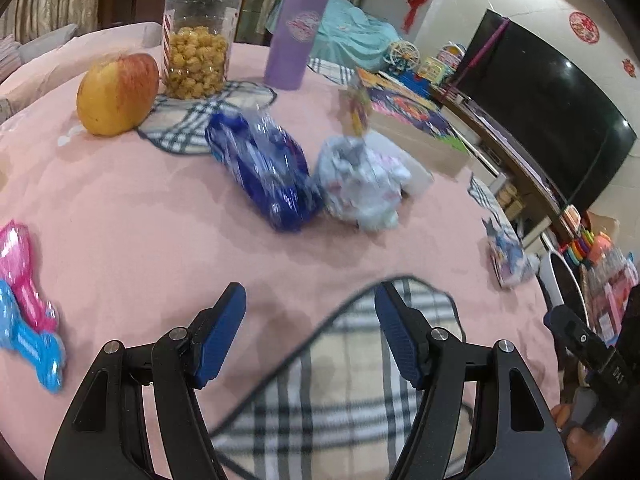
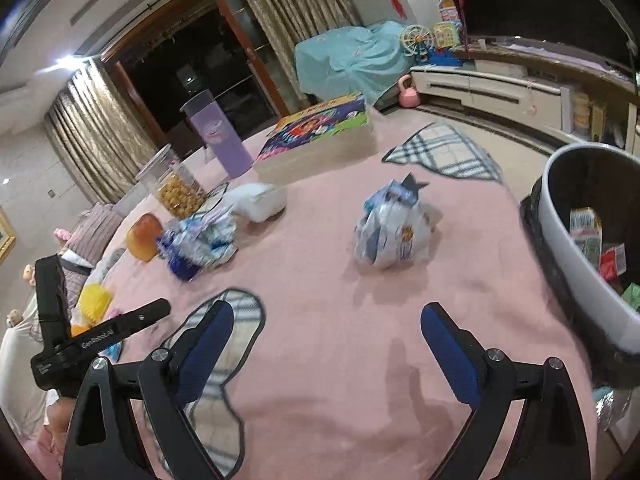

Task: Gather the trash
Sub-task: 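Grasp the blue plastic bag with the left tool while the right tool grasps the crumpled paper wrapper, then carry the blue bag and paper wrapper over the trash bin, then open both tools to drop the bag and wrapper into the bin, then move both open tools away from the bin back over the table items, then grasp the crumpled paper ball with the left tool while the right tool grasps the white foam block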

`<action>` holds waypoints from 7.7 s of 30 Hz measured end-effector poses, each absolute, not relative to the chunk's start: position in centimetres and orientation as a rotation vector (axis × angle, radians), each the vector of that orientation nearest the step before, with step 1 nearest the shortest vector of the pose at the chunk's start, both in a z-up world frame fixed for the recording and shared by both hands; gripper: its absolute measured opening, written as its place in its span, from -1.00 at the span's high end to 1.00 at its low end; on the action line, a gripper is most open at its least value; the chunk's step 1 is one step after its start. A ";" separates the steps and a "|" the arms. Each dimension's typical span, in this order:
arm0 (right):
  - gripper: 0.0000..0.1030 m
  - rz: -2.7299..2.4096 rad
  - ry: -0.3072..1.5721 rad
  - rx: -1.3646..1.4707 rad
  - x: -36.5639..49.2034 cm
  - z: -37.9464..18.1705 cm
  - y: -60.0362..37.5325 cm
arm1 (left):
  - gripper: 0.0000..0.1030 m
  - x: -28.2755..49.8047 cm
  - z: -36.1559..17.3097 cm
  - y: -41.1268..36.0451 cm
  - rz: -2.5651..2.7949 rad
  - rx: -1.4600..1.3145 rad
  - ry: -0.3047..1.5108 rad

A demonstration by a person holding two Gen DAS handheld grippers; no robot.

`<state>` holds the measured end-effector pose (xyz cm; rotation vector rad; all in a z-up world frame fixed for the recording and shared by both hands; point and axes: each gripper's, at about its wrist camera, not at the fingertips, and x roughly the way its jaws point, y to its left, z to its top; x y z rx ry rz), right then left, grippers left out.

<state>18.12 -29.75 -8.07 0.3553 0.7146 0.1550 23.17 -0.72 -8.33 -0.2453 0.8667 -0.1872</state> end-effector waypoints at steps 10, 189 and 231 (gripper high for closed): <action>-0.85 0.070 0.706 0.356 22.0 -8.5 -31.2 | -0.32 28.9 -8.7 0.9 -0.129 -0.274 0.862; -0.89 0.247 0.689 0.360 14.0 -7.2 -30.1 | -0.32 16.6 -7.9 -6.8 -0.312 -0.139 0.841; -0.89 0.328 0.746 0.234 25.2 -9.4 -25.0 | 0.35 24.9 -8.7 -1.4 -0.280 -0.260 0.861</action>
